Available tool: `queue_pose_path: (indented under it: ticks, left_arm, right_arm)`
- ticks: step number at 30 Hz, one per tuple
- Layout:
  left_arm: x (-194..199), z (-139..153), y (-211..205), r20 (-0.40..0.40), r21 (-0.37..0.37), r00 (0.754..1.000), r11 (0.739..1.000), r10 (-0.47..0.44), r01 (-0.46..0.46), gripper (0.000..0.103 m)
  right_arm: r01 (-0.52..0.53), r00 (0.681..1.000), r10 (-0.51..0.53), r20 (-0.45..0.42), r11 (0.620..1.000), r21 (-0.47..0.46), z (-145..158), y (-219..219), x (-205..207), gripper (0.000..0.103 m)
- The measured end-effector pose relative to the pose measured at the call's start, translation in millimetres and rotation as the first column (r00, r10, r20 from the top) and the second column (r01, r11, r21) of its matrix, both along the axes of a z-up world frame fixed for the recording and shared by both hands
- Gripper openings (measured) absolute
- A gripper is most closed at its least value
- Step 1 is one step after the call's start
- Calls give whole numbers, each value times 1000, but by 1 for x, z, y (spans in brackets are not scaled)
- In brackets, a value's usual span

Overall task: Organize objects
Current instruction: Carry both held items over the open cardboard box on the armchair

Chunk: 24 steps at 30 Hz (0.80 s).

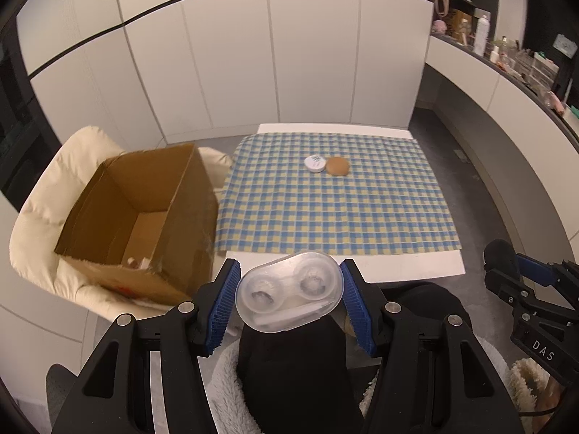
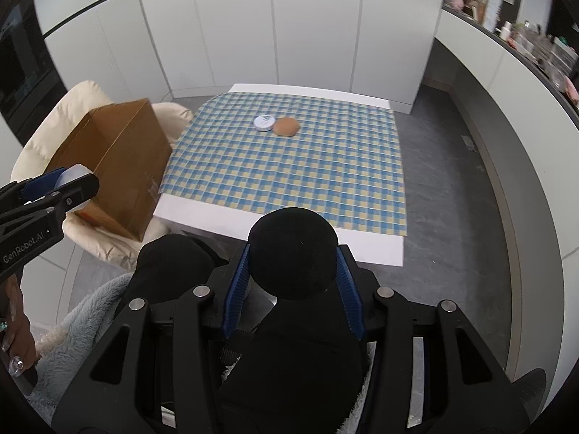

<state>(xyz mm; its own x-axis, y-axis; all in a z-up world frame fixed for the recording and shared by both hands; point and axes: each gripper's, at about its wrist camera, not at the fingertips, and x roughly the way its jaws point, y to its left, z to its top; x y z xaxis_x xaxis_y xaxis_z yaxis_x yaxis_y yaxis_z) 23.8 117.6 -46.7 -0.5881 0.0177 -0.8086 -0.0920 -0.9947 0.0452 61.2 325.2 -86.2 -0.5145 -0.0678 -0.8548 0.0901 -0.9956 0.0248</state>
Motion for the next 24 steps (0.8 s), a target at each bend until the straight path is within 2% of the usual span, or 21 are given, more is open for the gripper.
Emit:
queue_pose_path:
  ticks: [14, 24]
  left_arm:
    - [11, -3, -78, 3, -1, 982, 982, 189, -189, 57]
    - [31, -10, -152, 29, 8, 935, 935, 354, -354, 57]
  right_arm:
    - [-214, 977, 214, 22, 977, -7, -14, -83, -20, 49]
    - [-371, 928, 371, 31, 929, -9, -23, -155, -28, 49]
